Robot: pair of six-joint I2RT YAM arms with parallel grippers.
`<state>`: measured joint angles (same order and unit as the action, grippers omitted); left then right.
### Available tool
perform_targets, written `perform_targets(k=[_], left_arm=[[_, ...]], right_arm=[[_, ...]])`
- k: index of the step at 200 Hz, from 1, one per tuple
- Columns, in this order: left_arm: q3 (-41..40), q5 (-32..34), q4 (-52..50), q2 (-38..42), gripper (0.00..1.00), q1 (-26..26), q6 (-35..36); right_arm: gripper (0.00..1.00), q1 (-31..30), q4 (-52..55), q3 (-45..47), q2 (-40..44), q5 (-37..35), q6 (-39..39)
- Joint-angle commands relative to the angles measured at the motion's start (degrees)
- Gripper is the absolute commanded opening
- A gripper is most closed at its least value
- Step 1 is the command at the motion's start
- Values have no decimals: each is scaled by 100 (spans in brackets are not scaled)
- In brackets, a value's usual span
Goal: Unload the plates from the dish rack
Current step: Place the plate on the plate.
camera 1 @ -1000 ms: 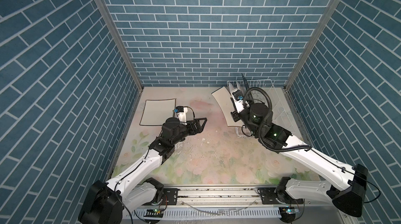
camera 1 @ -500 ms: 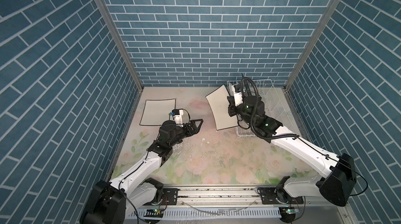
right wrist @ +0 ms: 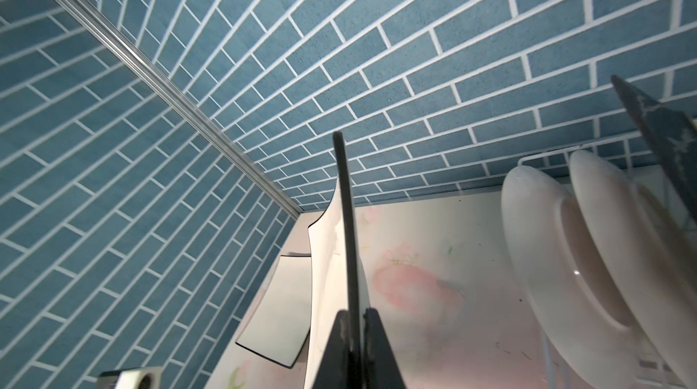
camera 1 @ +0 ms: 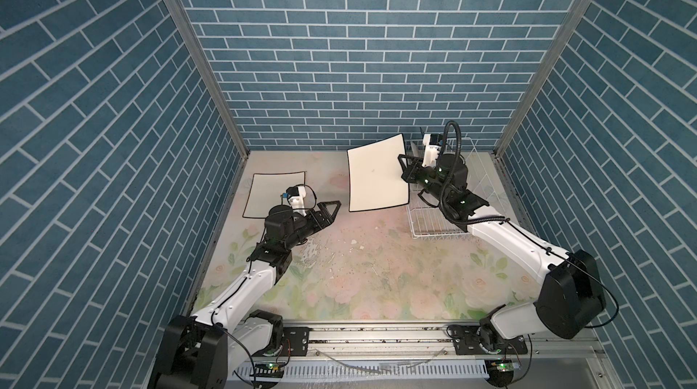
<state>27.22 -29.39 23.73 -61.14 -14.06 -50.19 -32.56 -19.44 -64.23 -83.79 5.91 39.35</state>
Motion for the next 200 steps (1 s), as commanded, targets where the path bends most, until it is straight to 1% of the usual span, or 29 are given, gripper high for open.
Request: perform_targets(k=[1,23,65,108,146,182,200], left_arm=[[103,-353,-99,-1,100,129,1],[182,-509,-232,58,100,256,54],[324,-801,-224,-24,99,490,85],[485,-1210,151,-307,98,492,23],[546,-1340,373,-345,96,492,-67],[582,-1436,549,-405,91,492,-194],[598,-1477,702,-464,86,492,-296]], right_arm=[[0,107,-1680,52,12,684,1375],[0,206,-1747,62,-91,985,1586],[0,319,-1695,126,-95,1556,1669],[0,425,-1863,197,-177,2131,2007],[0,488,-2308,291,-344,2493,2429],[0,491,-2488,288,-465,2697,2603],[0,488,-2478,305,-449,2788,2591]])
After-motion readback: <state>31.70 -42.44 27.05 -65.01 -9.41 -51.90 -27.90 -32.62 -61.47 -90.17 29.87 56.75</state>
